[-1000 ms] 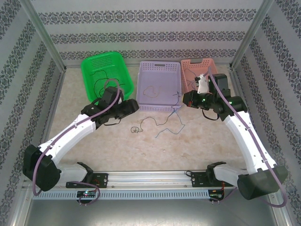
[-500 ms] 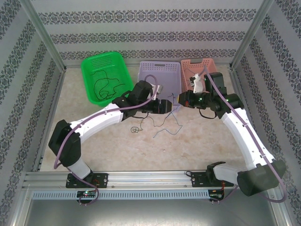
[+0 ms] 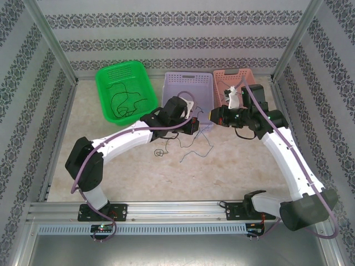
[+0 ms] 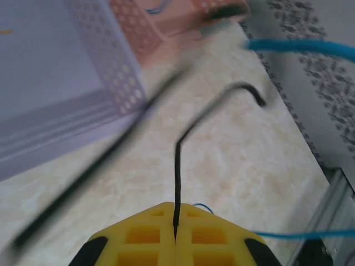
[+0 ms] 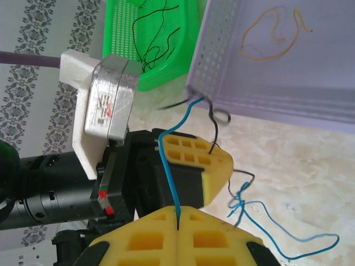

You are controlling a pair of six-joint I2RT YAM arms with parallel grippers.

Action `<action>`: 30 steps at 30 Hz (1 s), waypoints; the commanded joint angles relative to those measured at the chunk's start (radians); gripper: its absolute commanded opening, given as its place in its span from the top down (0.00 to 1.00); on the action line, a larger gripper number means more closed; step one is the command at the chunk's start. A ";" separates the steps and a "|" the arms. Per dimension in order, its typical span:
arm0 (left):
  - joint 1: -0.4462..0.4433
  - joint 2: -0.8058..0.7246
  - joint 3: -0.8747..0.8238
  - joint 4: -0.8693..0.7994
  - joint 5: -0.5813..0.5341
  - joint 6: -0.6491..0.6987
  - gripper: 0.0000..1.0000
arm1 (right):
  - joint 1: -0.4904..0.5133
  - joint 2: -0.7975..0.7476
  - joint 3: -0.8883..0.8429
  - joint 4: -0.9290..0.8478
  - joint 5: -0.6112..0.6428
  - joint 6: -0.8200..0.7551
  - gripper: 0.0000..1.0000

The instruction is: Untangle the cables

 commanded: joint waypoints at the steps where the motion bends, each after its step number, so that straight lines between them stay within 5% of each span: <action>1: 0.006 -0.039 -0.040 -0.063 -0.157 -0.041 1.00 | -0.019 -0.042 0.046 -0.028 0.064 0.013 1.00; 13: 0.098 -0.297 -0.350 -0.218 -0.254 -0.174 1.00 | -0.122 -0.094 0.182 0.003 0.311 0.047 1.00; 30: 0.254 -0.417 -0.482 -0.477 -0.420 -0.216 1.00 | -0.142 -0.036 0.542 0.020 0.583 0.015 1.00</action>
